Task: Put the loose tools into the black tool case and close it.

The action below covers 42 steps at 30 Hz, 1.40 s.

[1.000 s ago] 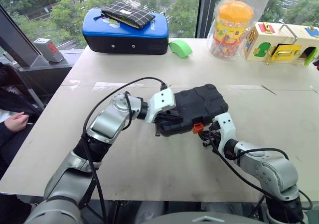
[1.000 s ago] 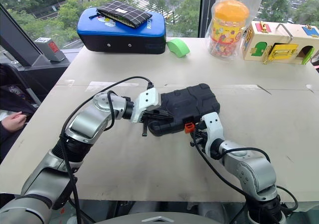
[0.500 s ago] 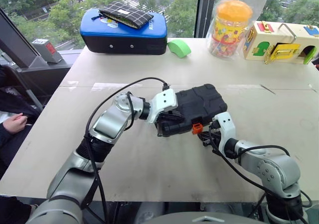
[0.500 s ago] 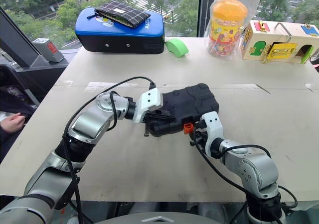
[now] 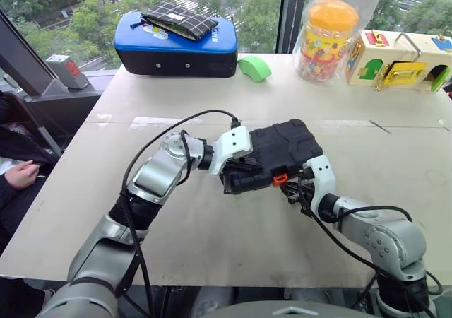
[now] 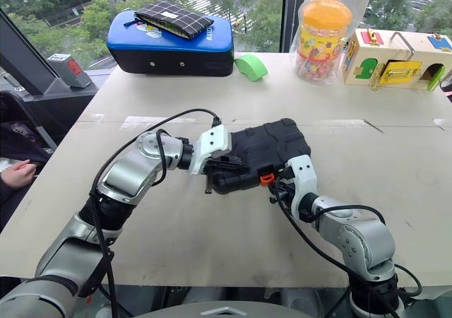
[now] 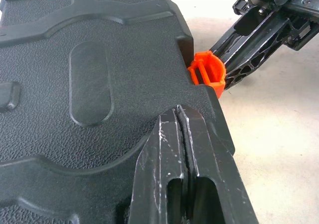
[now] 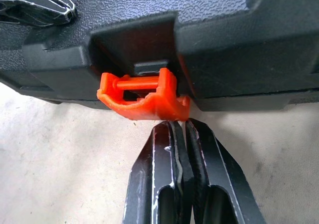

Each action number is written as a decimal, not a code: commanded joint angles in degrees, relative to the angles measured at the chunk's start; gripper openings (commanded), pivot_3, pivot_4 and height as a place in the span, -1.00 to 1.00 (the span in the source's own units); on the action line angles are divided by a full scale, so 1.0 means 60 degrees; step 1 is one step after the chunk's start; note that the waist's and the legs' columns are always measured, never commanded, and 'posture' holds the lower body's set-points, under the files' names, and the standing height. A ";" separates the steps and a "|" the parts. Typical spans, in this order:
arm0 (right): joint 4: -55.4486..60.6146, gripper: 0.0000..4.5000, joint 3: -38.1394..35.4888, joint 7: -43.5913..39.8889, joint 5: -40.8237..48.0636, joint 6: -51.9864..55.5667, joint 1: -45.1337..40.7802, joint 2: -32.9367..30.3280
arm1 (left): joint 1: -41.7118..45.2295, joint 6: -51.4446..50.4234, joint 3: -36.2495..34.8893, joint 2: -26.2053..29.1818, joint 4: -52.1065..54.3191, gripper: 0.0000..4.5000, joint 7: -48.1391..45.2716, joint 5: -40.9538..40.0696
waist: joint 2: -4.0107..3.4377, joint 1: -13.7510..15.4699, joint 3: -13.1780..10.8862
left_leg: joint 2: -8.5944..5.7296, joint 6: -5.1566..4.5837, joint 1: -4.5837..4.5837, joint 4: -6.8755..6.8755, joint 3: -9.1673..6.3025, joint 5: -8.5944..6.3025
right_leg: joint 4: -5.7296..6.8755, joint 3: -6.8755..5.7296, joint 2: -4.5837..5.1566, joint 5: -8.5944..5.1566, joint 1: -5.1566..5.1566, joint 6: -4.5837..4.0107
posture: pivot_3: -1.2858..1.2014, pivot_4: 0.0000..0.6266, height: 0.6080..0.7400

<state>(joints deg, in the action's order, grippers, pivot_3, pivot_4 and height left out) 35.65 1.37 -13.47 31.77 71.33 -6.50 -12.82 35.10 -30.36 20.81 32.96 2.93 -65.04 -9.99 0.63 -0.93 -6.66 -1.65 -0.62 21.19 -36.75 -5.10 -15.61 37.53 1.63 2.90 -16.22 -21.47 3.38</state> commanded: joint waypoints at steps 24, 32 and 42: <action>-0.0046 -0.95 -0.0160 -0.0006 0.0236 -0.0029 -0.1048 -0.0240 | -0.0607 -0.0249 0.0766 -0.0068 -0.0716 -1.00 0.0170 0.0608 | -0.0014 0.0016 -0.0012 | -0.0003 0.0000 -0.0068 0.0043 -0.0015 -0.0001 | -0.0088 -0.0018 0.0015 0.0001 0.0091 0.0001 | 0.03 -0.52 1.00; 0.0093 -0.95 -0.0501 0.0032 0.0427 0.0068 -0.1480 -0.0020 | -0.0644 -0.0197 0.0843 -0.0110 -0.0714 -1.00 0.0228 0.0633 | -0.0026 0.0013 -0.0030 | -0.0003 0.0000 -0.0068 0.0042 -0.0012 0.0000 | -0.0090 -0.0012 0.0015 0.0001 0.0091 0.0002 | 0.03 -0.52 1.00; 0.0293 -0.95 -0.0869 0.0092 0.0704 0.0735 -0.2140 -0.0099 | -0.0740 -0.0154 0.0908 -0.0148 -0.0712 -1.00 0.0286 0.0627 | -0.0034 0.0007 -0.0075 | -0.0004 0.0001 -0.0068 0.0042 -0.0011 0.0000 | -0.0095 -0.0008 0.0016 0.0002 0.0089 0.0002 | 0.03 -0.52 1.00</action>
<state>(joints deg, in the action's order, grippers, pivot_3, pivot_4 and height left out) 32.81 0.00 -13.13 34.85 79.57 -14.29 -14.31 34.62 -29.10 20.79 31.89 2.48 -63.25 -9.74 0.43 -0.89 -7.10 -1.68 -0.62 20.79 -36.50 -5.17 -15.61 36.96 1.59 3.01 -16.21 -20.94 3.40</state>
